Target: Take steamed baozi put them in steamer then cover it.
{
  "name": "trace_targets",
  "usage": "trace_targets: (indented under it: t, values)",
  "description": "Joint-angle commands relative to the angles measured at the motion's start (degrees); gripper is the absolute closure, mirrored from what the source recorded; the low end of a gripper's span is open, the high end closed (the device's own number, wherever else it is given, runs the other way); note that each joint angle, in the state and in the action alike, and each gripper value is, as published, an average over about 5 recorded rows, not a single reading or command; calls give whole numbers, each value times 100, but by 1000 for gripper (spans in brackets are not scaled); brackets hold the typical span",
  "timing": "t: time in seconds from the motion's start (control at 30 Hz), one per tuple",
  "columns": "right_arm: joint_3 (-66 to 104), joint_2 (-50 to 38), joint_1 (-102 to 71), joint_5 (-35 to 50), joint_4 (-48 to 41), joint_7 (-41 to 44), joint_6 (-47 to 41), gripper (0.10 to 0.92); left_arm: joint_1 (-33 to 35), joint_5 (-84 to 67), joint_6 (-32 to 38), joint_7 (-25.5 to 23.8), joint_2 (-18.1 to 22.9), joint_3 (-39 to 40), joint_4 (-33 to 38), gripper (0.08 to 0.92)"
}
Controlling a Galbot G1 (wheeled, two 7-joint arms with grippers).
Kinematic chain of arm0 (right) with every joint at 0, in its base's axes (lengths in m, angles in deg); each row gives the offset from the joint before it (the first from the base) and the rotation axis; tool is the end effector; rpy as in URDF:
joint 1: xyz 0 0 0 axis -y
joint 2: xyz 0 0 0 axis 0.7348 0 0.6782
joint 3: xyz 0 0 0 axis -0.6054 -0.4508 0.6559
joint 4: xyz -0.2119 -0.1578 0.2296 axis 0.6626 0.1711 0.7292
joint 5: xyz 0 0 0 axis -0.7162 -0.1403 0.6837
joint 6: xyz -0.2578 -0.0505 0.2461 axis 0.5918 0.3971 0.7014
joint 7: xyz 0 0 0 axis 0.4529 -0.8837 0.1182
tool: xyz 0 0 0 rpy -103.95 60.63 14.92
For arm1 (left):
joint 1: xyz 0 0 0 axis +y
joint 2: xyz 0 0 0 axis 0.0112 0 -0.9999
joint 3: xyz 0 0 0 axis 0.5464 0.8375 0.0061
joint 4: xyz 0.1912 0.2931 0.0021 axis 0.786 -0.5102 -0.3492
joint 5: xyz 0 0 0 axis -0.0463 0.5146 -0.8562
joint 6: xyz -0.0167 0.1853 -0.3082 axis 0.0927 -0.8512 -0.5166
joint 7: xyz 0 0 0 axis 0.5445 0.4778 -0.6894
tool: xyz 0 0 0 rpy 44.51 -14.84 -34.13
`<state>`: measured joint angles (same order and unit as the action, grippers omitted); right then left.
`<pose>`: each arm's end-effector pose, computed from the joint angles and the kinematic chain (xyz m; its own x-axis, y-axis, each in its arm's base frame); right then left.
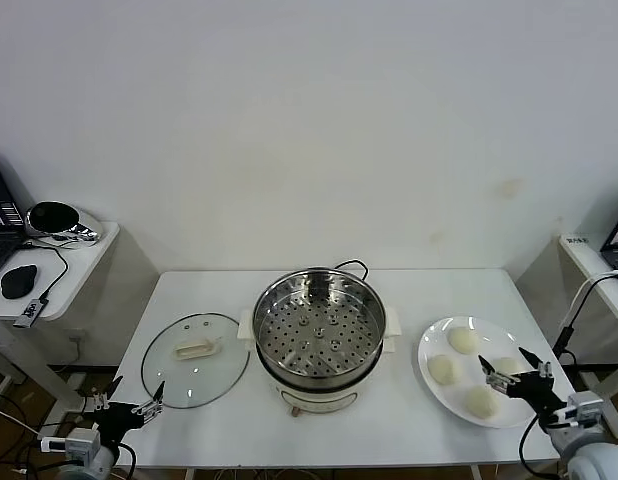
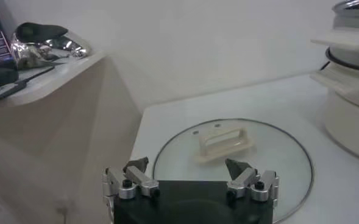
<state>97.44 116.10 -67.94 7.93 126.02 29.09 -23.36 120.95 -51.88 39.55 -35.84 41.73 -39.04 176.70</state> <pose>0.2402 -0.2349 -0.2563 -0.9373 -0.0569 0.3440 -0.1525 0.9541 -0.2579 0.1813 0.1599 -0.3259 -0.9217 -0.0472 0.3850 0.0368 0.9774 0.2080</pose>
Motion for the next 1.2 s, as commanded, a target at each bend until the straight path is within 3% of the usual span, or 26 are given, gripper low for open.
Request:
trace_targets:
  t: [0.03, 0.13, 0.3, 0.53, 0.83, 1.2]
  values:
    - [127, -615, 714, -1257, -86, 846, -264, 203, 43, 176, 10, 21, 6, 108, 112, 177]
    - [-96, -1208, 1273, -1807, -279, 1667, -382, 203, 72, 235, 10, 9, 31, 130, 199, 177]
    - [-927, -2159, 2667, -2736, -657, 3869, -718, 203, 98, 277, 11, 15, 125, 108, 328, 177]
    - [-3453, -2644, 5388, -3793, -1697, 5797, -57, 203, 226, 283, 26, 25, 217, 35, 511, 177]
    - [-6112, -2180, 7141, -4617, -2649, 6206, 643, 203, 353, 310, 31, 97, 233, -2, 554, 177]
    - [-6287, -1146, 6910, -5099, -3834, 5911, 1379, 203, 360, 414, 27, 64, 242, 57, 505, 177]
